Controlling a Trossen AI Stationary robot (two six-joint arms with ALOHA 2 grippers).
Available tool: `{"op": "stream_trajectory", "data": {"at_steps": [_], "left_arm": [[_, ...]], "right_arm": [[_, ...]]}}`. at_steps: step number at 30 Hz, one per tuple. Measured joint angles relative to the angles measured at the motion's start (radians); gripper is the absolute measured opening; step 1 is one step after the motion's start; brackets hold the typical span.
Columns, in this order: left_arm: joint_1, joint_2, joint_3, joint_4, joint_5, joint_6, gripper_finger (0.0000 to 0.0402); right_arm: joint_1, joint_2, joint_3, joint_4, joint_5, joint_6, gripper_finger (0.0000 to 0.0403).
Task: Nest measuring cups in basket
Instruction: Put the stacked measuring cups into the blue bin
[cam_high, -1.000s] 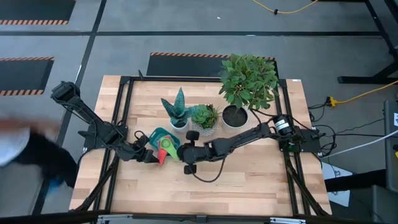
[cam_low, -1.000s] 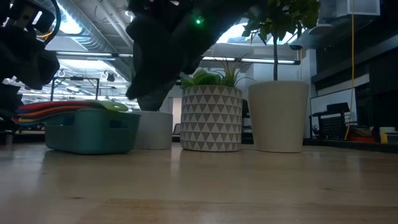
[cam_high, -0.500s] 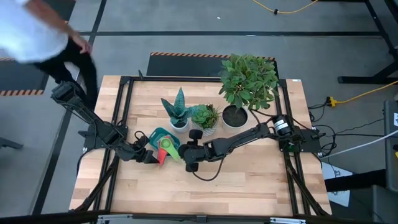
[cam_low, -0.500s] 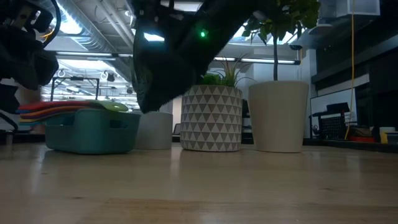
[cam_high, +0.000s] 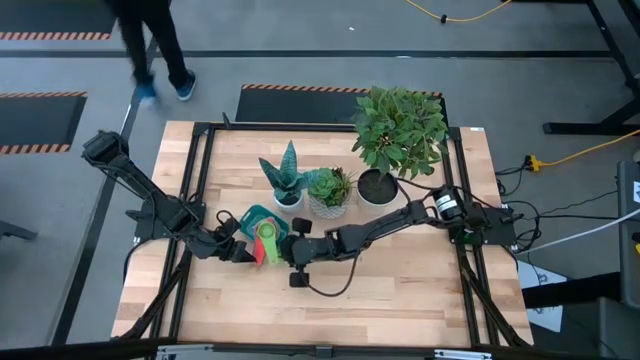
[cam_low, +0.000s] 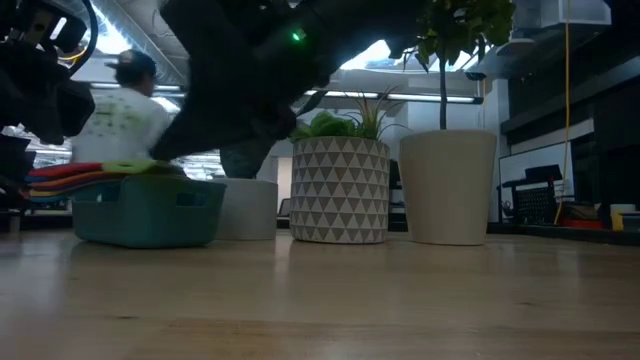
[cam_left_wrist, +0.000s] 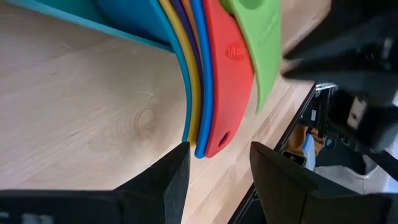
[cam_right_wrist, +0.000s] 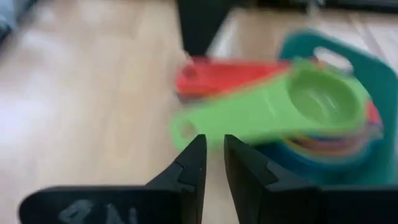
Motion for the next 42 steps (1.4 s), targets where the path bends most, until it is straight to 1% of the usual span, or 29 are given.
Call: {"op": "stream_trajectory", "data": {"at_steps": [2,5,11,16,19,24,29,35,37,42], "left_arm": [[0.000,0.000,0.000,0.000,0.000,0.000,0.0160],[0.000,0.000,0.000,0.004,0.000,0.000,0.0160],[0.000,0.000,0.000,0.008,0.000,0.000,0.0160],[0.000,0.000,0.000,0.008,0.000,0.000,0.0160],[0.000,0.000,0.000,0.008,0.000,0.000,0.0160],[0.000,0.000,0.000,0.010,0.000,0.000,0.0160],[0.000,0.000,0.000,0.015,0.000,0.000,0.0160],[0.000,0.000,0.000,0.015,0.000,0.000,0.0160],[0.000,0.000,0.000,0.015,0.000,0.000,0.0160],[0.000,0.000,0.000,0.015,0.000,-0.001,0.0160]], "right_arm": [[0.000,0.012,0.001,0.067,-0.039,0.000,0.0062],[0.000,0.016,0.000,0.079,-0.063,0.001,0.0062],[0.000,0.018,0.000,0.080,-0.062,-0.011,0.0062],[0.007,-0.053,-0.001,0.015,-0.059,-0.115,0.0062],[0.009,-0.101,0.003,-0.022,-0.037,-0.163,0.0062],[0.009,-0.108,0.000,-0.119,0.010,-0.155,0.0062],[0.008,-0.074,0.000,-0.168,0.012,-0.081,0.0062],[0.009,-0.004,-0.001,-0.094,0.011,-0.074,0.0062],[0.009,0.018,-0.001,-0.036,0.006,-0.074,0.0062],[0.006,0.049,0.001,0.138,-0.103,-0.076,0.0062]]}}
